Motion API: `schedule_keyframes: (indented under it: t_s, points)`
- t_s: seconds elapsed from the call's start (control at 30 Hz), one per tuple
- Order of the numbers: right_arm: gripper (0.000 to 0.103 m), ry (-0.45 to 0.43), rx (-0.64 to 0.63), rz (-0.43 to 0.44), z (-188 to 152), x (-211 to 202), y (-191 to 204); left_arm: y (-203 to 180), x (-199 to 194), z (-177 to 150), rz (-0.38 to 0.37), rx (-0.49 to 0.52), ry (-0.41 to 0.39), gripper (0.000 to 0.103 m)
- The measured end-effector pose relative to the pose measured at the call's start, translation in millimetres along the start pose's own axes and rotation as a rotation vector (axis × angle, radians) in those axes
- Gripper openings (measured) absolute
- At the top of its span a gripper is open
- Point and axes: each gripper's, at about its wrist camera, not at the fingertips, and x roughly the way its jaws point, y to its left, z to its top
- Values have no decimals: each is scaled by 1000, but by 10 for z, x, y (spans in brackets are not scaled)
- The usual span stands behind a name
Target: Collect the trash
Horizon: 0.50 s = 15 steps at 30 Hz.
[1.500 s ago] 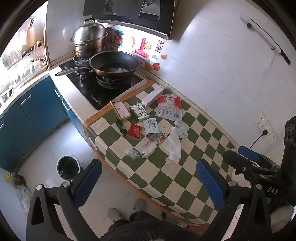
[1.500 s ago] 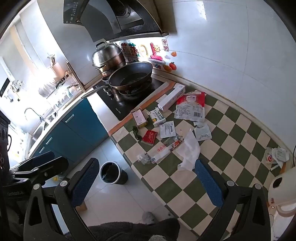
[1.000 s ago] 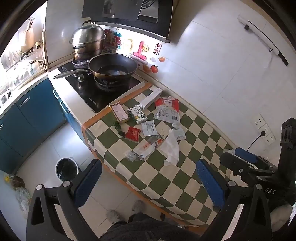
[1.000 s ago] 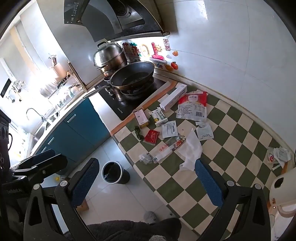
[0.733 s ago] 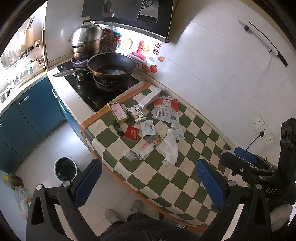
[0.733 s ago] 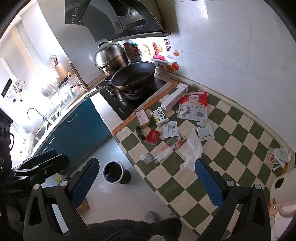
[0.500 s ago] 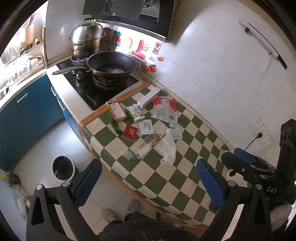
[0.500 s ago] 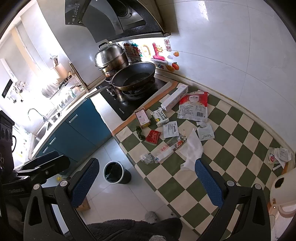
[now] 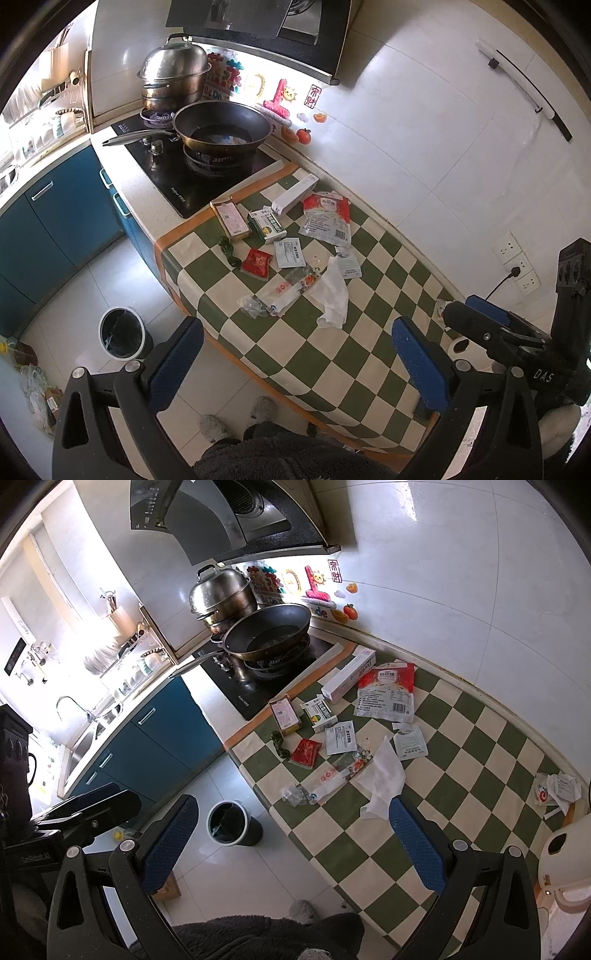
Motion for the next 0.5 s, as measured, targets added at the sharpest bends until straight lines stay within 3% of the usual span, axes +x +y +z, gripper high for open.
schedule_keyframes:
  t_s: [0.5]
  points:
    - [103, 1, 1, 3, 2, -4, 8, -2, 1, -9, -3, -3, 0, 103]
